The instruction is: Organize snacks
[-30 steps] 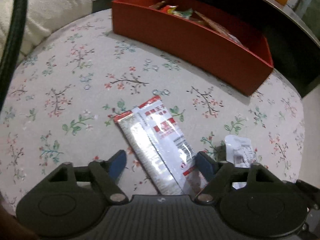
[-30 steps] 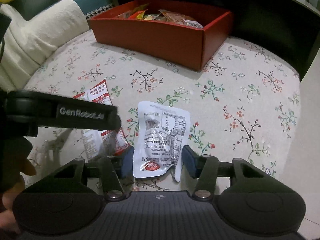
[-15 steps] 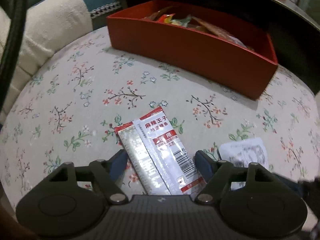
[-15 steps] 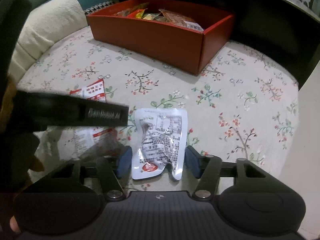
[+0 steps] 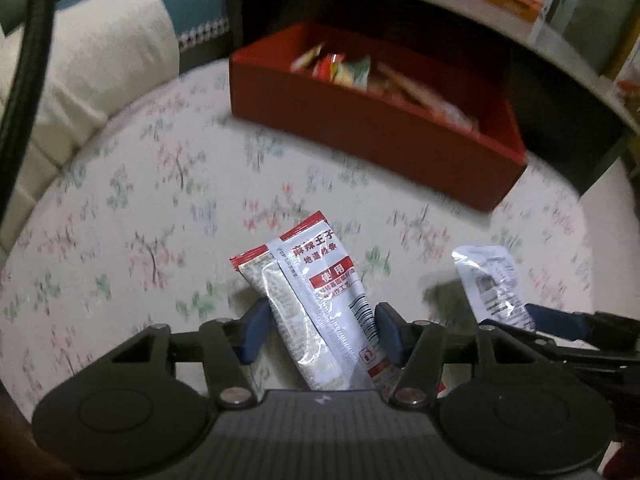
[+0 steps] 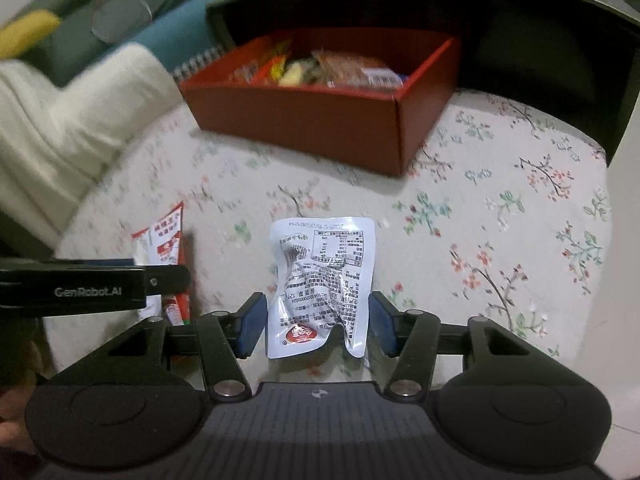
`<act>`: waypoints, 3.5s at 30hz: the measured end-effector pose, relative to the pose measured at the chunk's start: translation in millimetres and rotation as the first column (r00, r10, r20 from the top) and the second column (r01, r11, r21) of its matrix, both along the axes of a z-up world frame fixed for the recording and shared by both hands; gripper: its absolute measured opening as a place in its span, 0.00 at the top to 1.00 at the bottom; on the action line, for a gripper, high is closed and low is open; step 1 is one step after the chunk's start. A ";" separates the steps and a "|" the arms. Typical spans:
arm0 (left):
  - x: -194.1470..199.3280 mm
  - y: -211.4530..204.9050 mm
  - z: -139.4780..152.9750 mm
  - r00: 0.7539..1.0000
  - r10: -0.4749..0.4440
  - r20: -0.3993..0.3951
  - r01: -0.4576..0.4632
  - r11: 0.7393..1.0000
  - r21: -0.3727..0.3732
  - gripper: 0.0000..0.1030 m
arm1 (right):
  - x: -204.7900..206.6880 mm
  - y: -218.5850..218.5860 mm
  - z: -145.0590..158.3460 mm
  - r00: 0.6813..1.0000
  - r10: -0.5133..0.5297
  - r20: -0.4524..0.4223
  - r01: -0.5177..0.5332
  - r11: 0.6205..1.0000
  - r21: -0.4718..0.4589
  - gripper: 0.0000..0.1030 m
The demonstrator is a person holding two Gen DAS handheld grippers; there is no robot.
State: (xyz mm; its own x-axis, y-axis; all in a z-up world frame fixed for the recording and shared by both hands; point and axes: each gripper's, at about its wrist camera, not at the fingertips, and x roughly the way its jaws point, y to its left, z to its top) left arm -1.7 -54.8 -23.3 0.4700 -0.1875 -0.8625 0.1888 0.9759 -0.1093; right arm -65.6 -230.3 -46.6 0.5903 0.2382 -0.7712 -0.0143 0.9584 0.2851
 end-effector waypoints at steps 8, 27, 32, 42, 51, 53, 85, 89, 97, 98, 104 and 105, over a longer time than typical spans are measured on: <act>21.9 -7.4 25.0 0.992 -0.039 0.122 0.034 0.998 0.044 0.52 | 15.3 -4.9 33.6 0.992 -0.062 0.112 0.056 0.997 0.053 0.39; 99.8 -8.3 54.4 0.960 -0.023 0.278 0.017 1.000 0.025 0.52 | 91.1 -11.7 66.7 0.960 -0.147 0.237 0.132 0.988 0.077 0.39; 116.2 -18.5 61.4 0.947 -0.036 0.318 0.025 0.999 0.040 0.52 | 112.2 -12.5 67.5 0.957 -0.147 0.250 0.135 0.989 0.066 0.39; 159.8 -41.2 46.5 0.942 -0.069 0.329 0.043 0.996 0.083 0.52 | 159.1 -21.1 52.9 0.957 -0.182 0.228 0.180 0.983 0.026 0.39; 191.4 -50.0 29.8 0.946 -0.084 0.313 0.063 0.995 0.077 0.52 | 184.9 -22.6 30.0 0.966 -0.189 0.174 0.200 0.979 -0.046 0.37; 198.1 -53.2 25.3 0.949 -0.093 0.300 0.073 0.994 0.076 0.52 | 187.2 -21.9 26.7 0.970 -0.185 0.158 0.195 0.980 -0.051 0.36; 107.0 -2.1 61.7 0.948 -0.037 0.317 0.014 0.997 0.074 0.22 | 105.9 6.0 70.3 0.950 -0.159 0.269 0.177 0.983 -0.042 0.21; 79.2 13.0 53.7 0.958 -0.028 0.286 0.007 0.997 0.076 0.22 | 80.3 22.4 73.9 0.946 -0.145 0.289 0.171 0.983 -0.067 0.18; 38.8 31.9 49.0 0.962 -0.015 0.271 -0.003 0.998 0.066 0.21 | 47.1 47.8 61.8 0.953 -0.137 0.271 0.163 0.983 -0.078 0.18; 35.9 33.3 48.4 0.963 -0.013 0.270 -0.006 0.998 0.068 0.21 | 44.1 50.3 61.4 0.952 -0.138 0.273 0.166 0.983 -0.083 0.18; 25.5 42.5 48.8 0.963 -0.005 0.271 -0.009 0.999 0.051 0.21 | 34.2 57.1 57.7 0.953 -0.144 0.267 0.170 0.982 -0.077 0.17; 24.1 43.7 49.4 0.962 -0.003 0.274 -0.010 0.999 0.048 0.21 | 33.1 58.4 56.8 0.953 -0.144 0.265 0.169 0.983 -0.074 0.17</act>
State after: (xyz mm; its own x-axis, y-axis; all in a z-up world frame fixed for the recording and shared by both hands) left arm 22.4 -11.1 26.1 0.6903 -0.1472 -0.7084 0.2017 0.9794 -0.0069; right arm -32.5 -171.9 10.3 0.7958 0.0600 -0.6025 0.0771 0.9769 0.1991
